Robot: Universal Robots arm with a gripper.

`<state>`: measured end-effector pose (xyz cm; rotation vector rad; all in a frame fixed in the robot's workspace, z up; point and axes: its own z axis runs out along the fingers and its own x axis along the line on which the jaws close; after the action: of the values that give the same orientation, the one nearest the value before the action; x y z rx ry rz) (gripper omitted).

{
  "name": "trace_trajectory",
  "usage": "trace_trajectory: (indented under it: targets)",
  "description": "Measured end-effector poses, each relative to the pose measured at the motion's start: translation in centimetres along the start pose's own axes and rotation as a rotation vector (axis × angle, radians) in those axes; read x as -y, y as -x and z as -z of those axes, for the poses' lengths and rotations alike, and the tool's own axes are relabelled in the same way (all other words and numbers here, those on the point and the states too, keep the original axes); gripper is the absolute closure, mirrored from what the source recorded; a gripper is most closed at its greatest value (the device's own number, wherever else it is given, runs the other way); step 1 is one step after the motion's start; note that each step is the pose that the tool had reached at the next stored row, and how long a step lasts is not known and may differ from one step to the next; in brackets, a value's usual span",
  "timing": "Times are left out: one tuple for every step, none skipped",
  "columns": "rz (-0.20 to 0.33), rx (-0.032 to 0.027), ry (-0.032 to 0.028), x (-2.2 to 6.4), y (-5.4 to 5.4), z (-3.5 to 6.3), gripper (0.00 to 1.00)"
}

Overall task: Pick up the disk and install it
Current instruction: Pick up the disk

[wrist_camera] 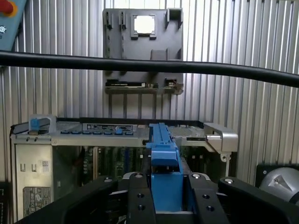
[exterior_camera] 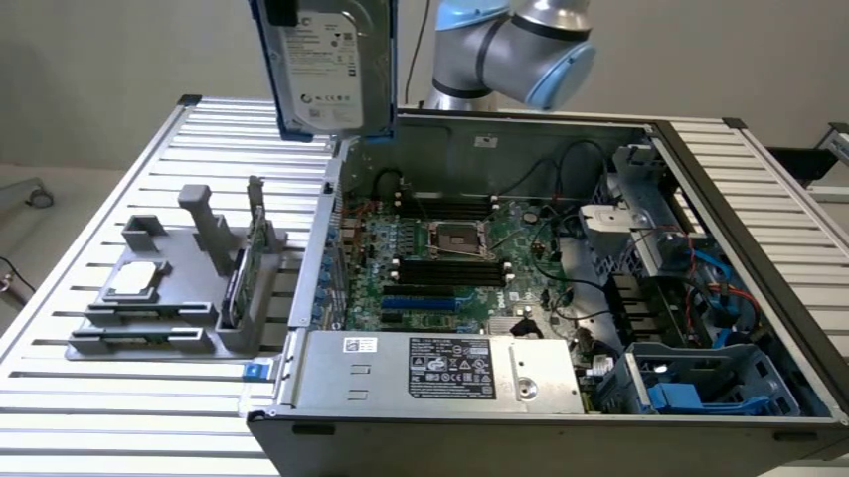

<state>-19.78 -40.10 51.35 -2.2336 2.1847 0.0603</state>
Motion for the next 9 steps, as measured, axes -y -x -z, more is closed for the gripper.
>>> trace_trajectory:
  targets:
    - [0.000, 0.0000, 0.0001, 0.44, -0.1, -0.03, 0.67]
    - [0.000, 0.0000, 0.0000, 0.90, -0.3, -0.06, 0.67]
    - [0.000, 0.0000, 0.0000, 1.34, -0.4, -0.09, 0.67]
    - [0.000, 0.0000, 0.0000, 1.79, -0.5, -0.12, 0.67]
    - [0.000, 0.0000, 0.0000, 2.28, -0.7, -0.16, 0.67]
    - [0.000, 0.0000, 0.0000, 2.73, -0.8, -0.19, 0.67]
    - [0.000, 0.0000, 0.0000, 3.18, -0.9, -0.22, 0.67]
    - [0.000, 0.0000, 0.0000, 3.62, -1.1, -0.25, 0.67]
    - [0.000, 0.0001, -0.0001, 4.06, -1.3, -0.29, 0.67]
